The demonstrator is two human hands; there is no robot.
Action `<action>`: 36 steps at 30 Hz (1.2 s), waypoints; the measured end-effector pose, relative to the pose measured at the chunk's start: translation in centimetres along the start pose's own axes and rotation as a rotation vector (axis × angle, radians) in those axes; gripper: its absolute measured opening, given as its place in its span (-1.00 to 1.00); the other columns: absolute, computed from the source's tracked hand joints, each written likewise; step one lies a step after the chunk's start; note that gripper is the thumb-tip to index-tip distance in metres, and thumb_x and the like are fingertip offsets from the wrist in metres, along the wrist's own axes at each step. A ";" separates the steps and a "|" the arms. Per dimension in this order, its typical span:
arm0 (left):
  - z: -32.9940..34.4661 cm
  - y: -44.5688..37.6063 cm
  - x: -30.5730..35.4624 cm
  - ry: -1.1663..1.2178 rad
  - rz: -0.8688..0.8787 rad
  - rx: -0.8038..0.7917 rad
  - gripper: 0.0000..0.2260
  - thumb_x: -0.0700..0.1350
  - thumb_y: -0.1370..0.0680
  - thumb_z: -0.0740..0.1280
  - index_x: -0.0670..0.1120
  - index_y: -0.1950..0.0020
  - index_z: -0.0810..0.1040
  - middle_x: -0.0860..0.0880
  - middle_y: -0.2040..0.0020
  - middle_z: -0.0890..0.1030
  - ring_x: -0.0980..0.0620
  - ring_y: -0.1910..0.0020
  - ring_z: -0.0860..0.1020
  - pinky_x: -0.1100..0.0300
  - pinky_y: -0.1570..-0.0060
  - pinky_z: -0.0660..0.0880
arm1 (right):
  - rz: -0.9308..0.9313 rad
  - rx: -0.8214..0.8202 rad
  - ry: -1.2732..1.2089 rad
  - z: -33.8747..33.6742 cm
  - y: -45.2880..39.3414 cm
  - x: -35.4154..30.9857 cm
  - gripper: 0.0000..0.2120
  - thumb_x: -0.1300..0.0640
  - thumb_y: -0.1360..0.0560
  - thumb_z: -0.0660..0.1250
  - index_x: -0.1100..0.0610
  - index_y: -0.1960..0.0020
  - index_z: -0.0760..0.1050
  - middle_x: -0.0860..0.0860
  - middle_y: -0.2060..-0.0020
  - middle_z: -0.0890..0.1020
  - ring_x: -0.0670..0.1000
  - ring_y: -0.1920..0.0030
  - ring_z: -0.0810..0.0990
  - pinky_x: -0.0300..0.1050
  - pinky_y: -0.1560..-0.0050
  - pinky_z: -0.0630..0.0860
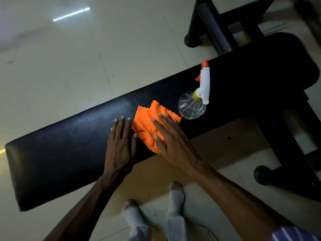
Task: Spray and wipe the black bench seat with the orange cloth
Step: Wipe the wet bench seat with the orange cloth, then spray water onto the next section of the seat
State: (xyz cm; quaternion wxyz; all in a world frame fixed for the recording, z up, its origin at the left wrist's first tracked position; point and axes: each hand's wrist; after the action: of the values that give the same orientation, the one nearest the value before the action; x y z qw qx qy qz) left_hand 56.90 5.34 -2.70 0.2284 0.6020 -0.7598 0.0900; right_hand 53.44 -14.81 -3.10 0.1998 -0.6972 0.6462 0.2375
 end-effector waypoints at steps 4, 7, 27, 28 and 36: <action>-0.1 -3.0 4.1 0.025 0.097 -0.054 -0.49 -0.05 -0.66 0.24 -0.24 -0.57 0.33 -0.27 -0.57 0.35 -0.28 -0.61 0.26 -0.19 -0.57 0.25 | 0.339 0.220 -0.247 -4.4 1.9 0.8 -0.88 0.07 -0.63 0.37 0.10 -0.04 0.64 0.02 -0.01 0.70 0.08 -0.07 0.69 0.16 -0.11 0.62; 0.4 -5.1 6.4 -0.001 0.194 -0.106 -0.48 -0.12 -0.64 0.33 -0.24 -0.57 0.33 -0.28 -0.56 0.37 -0.30 -0.59 0.28 -0.19 -0.58 0.24 | 0.554 0.343 -0.353 -7.1 1.8 1.7 -0.75 -0.15 -0.57 0.45 0.01 0.11 0.58 -0.12 0.20 0.69 -0.10 0.12 0.68 0.09 0.06 0.66; 1.8 -9.5 9.8 -0.066 0.232 -0.246 -0.61 0.06 -0.60 0.33 -0.14 -0.34 0.48 -0.14 -0.34 0.48 -0.18 -0.34 0.42 0.00 -0.34 0.37 | 0.478 0.271 -0.689 -14.5 -8.7 5.0 -0.66 -0.20 -0.61 0.39 0.07 -0.14 0.56 -0.03 0.11 0.74 -0.14 0.55 0.56 -0.24 0.47 0.51; 1.9 -9.4 10.1 -0.077 0.233 -0.254 -0.59 0.08 -0.61 0.32 -0.13 -0.36 0.48 -0.14 -0.36 0.48 -0.18 -0.37 0.42 -0.02 -0.39 0.35 | 0.529 0.139 -0.695 -15.1 -8.3 5.3 -0.59 -0.28 -0.60 0.35 0.04 -0.20 0.56 -0.01 0.13 0.75 -0.08 0.58 0.55 -0.20 0.48 0.51; 3.2 -8.9 12.5 -0.146 0.163 -0.277 -0.52 0.15 -0.61 0.30 -0.12 -0.42 0.46 -0.14 -0.41 0.46 -0.19 -0.53 0.31 -0.05 -0.55 0.19 | 0.570 -0.174 -0.336 -15.6 -4.3 6.7 -0.44 -0.38 -0.61 0.20 -0.07 -0.45 0.51 -0.05 0.57 0.59 -0.06 0.62 0.57 -0.26 0.45 0.53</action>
State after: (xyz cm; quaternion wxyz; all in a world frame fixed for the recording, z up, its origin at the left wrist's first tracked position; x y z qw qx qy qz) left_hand 62.49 -9.20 -1.01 0.2453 0.5060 -0.8259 -0.0412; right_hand 59.22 -28.95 5.42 0.1688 -0.4541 0.7506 0.4494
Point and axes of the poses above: each hand's wrist, its own y-axis away from the middle knuckle, its own z-axis out of the palm, x = y × z
